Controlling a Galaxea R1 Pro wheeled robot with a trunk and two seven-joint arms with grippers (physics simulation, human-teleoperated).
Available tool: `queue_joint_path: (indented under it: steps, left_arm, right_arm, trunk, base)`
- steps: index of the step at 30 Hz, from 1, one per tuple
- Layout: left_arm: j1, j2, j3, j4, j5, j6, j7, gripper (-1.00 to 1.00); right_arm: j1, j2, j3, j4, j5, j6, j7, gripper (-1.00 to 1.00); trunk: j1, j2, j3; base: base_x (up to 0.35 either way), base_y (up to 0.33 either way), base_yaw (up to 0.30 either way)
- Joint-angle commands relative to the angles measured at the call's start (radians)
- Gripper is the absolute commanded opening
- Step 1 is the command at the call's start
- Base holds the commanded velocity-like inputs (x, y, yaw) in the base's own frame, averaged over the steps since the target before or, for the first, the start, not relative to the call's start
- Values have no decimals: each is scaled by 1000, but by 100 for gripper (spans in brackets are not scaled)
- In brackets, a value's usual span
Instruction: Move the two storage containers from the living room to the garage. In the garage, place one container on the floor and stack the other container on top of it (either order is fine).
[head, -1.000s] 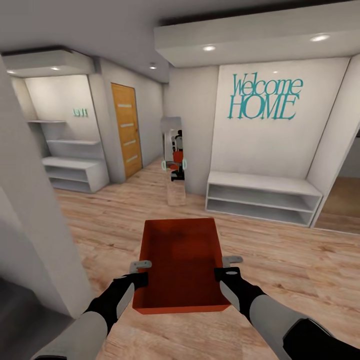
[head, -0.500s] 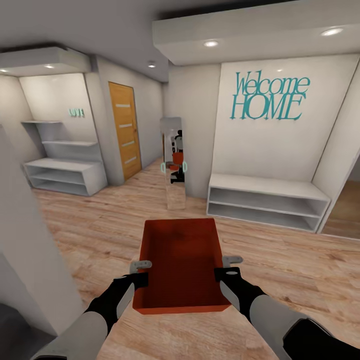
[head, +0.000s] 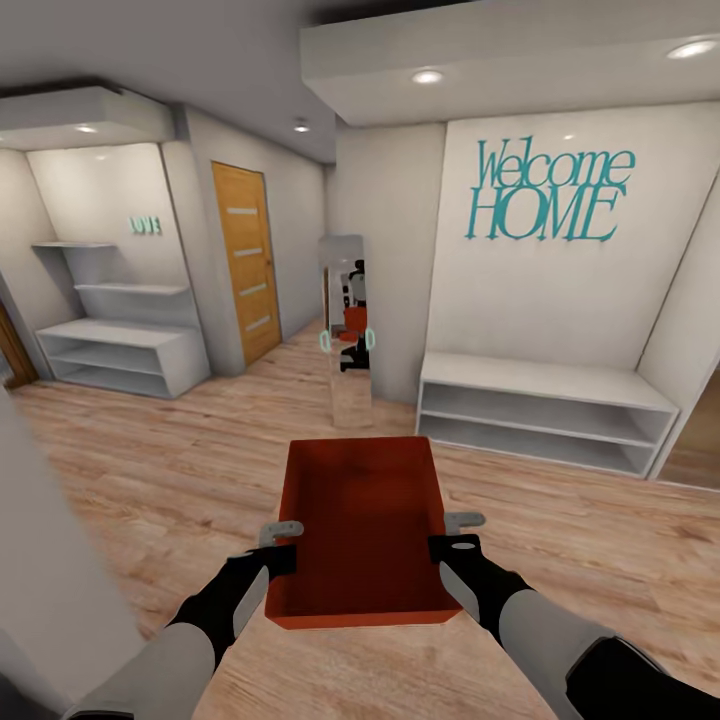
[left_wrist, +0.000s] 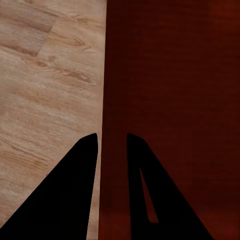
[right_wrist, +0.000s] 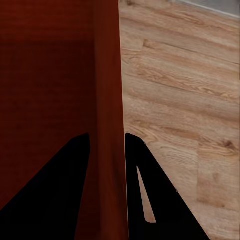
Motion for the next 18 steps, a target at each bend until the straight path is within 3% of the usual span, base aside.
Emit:
queue_joint_path:
  steps: [1, 18]
  left_arm:
    - [0, 4, -9, -1, -23, 8, 13, -100]
    - [0, 4, -9, -1, -23, 8, 13, -100]
  right_arm:
    - [-2, -5, -1, -2, 15, 8, -12, -100]
    - [-2, -5, 0, -1, 15, 8, -12, -100]
  trunk:
    - [1, -2, -2]
    - [1, -2, -2]
  base:
    - [321, 0, 0]
    - [321, 0, 0]
